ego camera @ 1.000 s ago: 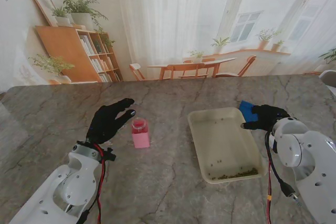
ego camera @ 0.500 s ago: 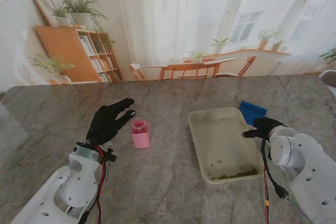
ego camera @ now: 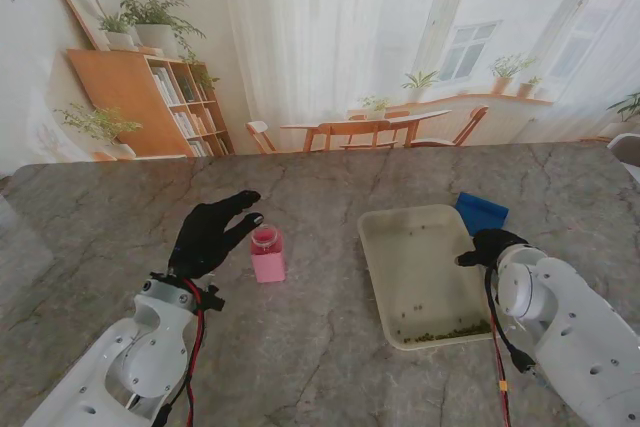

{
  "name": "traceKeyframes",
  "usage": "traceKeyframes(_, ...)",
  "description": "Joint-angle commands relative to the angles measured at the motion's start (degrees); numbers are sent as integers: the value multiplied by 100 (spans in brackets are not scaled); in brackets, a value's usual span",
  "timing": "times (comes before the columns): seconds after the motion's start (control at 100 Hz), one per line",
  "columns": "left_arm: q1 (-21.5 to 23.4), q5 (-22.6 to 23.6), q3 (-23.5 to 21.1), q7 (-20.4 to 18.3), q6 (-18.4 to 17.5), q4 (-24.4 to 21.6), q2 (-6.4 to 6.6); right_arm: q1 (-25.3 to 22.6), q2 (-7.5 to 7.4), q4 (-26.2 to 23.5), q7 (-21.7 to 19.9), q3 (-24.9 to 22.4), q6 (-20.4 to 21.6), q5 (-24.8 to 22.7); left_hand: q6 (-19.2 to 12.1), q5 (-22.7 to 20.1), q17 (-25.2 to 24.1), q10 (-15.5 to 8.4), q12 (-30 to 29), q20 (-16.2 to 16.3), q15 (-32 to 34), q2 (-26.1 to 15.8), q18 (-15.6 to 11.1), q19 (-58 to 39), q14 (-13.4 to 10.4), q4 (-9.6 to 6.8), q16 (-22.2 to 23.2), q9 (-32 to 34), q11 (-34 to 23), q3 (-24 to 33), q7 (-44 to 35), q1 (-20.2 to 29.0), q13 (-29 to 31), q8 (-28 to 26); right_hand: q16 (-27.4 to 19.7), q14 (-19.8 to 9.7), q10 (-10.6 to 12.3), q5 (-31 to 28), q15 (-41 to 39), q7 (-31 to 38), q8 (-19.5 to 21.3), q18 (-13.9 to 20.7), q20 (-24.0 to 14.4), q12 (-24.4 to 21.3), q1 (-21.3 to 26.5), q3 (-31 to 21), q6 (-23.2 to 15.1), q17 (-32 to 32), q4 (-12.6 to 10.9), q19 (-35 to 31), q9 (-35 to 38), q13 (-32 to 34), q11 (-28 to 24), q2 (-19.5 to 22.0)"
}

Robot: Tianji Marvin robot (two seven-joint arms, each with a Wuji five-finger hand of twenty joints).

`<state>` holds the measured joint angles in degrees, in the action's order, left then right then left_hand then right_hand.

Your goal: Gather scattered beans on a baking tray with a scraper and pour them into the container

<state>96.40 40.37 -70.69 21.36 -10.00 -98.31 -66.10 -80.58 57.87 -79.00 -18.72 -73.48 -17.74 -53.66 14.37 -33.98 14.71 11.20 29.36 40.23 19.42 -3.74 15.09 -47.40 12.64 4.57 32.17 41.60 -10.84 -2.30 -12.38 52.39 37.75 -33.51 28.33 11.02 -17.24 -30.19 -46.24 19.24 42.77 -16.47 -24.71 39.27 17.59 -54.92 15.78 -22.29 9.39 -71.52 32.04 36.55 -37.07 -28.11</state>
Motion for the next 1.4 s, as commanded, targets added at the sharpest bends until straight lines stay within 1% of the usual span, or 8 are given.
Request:
traceKeyframes(0.0,22,1,27,-18,17,-7,-10,46,71,50,-97,74,3,25,22,-59,-57,-96,-39,198,2,-210,128,46,-9,-207,20,-10,54,-32,43,139,-2,61,109,-71,-15,-141,-224,238,261,-140,-71,173,87,-239,-34,-111,-183,-225,64,78,-327,-206)
traceKeyframes(0.2,48,4,6,-11,32,-27,-11,230,84,238,4,365,-111,78,22,-68,-61,-89,-39,196,3,-202,136,54,-10,-206,21,-8,55,-33,39,144,4,60,132,-169,140,-175,-626,1367,734,-168,-96,428,503,-652,-279,-270,-160,-353,183,228,-1053,-578)
traceKeyframes(0.31,72,6,-15,-9,51,-49,-12,381,73,398,-51,580,-288,91,13,-66,-53,-95,-39,198,6,-201,128,51,-2,-206,22,-4,54,-35,39,139,8,60,172,-254,267,25,-815,3110,912,-156,-106,457,872,-928,-613,-462,-123,-449,310,396,-1388,-817)
traceKeyframes(0.4,90,7,-33,-12,63,-65,-11,499,77,557,-25,744,-421,150,19,-69,-52,-87,-39,199,9,-205,135,50,-6,-207,24,-4,54,-32,39,139,12,60,174,-284,339,408,-882,5268,122,-174,-95,412,1406,-857,-1074,-606,730,-515,416,522,-1578,-1179)
traceKeyframes(0.51,104,5,-49,-24,78,-79,-9,627,107,752,128,922,-597,317,16,-69,-51,-92,-38,200,10,-204,131,50,-13,-206,24,3,51,-33,39,138,15,60,133,-311,474,171,-842,6866,284,-199,-84,369,1825,-840,-1490,-784,798,-572,564,672,-1764,-1288)
traceKeyframes(0.74,121,5,-68,-54,89,-93,-4,715,310,921,812,995,-1251,1044,9,-68,-50,-94,-38,202,11,-209,138,48,-10,-207,26,3,52,-33,40,139,17,61,-203,-371,760,-969,-325,6775,1096,-263,192,376,2120,-1436,-2634,-1347,425,-435,1035,1227,-2059,-1602)
traceKeyframes(1.03,147,3,-83,-75,117,-114,-1,547,742,571,1851,447,-2116,2304,11,-75,-41,-101,-38,211,6,-206,203,31,-20,-206,24,2,54,-33,39,139,22,62,-1172,924,121,-1610,1684,6857,2888,-874,1411,-1157,2632,-2575,-2825,-1952,-732,328,1667,1535,206,-1773)
traceKeyframes(1.39,210,22,-121,-22,161,-160,-8,623,1743,597,3716,-492,-2952,4505,1,-79,-13,-100,-37,228,16,-216,297,-21,-18,-206,32,1,52,-35,38,139,32,62,-1274,1220,-158,-2080,1719,7275,3736,-1276,2744,-1394,3655,-3493,-2092,-2692,-657,162,2082,1933,208,-2518)
